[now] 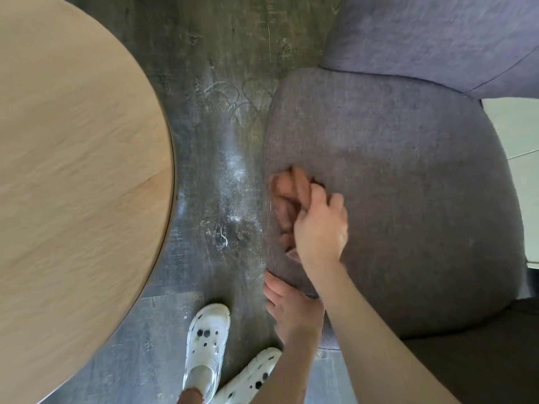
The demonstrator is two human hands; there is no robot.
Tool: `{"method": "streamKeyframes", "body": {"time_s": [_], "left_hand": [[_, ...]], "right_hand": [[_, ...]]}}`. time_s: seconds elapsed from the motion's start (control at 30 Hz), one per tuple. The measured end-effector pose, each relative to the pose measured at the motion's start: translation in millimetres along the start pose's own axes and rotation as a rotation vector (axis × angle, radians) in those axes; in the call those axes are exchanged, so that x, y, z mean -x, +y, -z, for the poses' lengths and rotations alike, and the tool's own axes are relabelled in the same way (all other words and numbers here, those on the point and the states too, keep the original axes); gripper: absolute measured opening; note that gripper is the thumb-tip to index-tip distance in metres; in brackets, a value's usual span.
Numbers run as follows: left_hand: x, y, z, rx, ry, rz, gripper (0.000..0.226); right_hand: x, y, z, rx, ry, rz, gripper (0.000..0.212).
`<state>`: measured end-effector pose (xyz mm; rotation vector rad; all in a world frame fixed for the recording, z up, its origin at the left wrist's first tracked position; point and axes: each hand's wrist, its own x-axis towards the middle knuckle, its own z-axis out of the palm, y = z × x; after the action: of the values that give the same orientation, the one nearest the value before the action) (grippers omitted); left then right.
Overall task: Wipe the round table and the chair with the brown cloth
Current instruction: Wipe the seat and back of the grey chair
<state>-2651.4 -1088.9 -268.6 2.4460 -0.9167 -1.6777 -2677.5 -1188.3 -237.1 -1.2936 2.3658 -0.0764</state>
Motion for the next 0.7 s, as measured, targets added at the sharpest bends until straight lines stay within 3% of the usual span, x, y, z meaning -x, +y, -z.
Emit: {"method": "streamKeyframes", "body": {"time_s": [0.1,0.17,0.23,0.3,0.37,0.47,0.57,0.7], "left_hand": [[1,3,3,-0.143,-0.087,-0.012,0.113],[3,4,4,-0.143,-0.124,0.024,0.114],[3,3,2,-0.027,-0.079,0.031,0.113],[3,2,1,0.059,0.013,0.006,0.108],[5,3,5,0.043,0.002,0.006,0.114],[8,5,9,0.029,-0.028,0.010,0.127],[5,5,7,0.033,-0.057,0.024,0.128],[2,4,5,0.031,-0.041,0.005,0.123]], "right_hand": [[25,-39,-17,-0.020,-0.198,0.235,0.040],[29,-49,-15,-0.110,-0.230,0.250,0.041],[27,-42,-1,-0.209,-0.088,0.188,0.042],[21,-21,16,-0.272,0.152,0.159,0.046],[8,11,37,-0.282,0.377,0.111,0.048],[-19,62,56,-0.243,0.503,-0.082,0.050],[-27,83,43,-0.189,0.422,-0.260,0.048],[-14,45,3,-0.076,0.245,-0.187,0.047]]}}
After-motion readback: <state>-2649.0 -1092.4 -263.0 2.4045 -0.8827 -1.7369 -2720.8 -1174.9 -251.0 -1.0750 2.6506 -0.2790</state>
